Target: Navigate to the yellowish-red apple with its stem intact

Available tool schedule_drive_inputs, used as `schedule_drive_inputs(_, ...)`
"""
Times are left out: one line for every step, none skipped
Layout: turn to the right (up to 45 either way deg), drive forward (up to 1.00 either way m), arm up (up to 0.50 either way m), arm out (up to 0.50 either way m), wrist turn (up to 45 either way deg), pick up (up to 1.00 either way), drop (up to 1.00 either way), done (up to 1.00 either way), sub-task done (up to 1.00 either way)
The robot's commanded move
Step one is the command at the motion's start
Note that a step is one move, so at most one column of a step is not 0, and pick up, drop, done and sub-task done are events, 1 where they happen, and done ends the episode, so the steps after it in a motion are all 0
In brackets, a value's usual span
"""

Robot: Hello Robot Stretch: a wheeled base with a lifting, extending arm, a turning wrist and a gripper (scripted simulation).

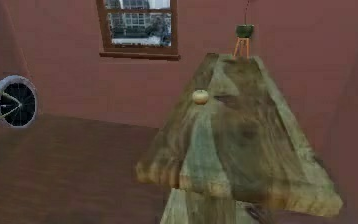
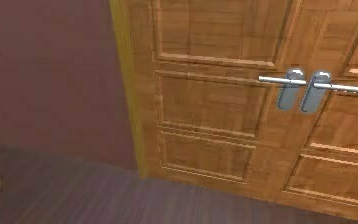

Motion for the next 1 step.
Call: schedule_drive_inputs(0.0,0.00,0.00,0.00,0.0,0.00,0.00,1.00,0.00)
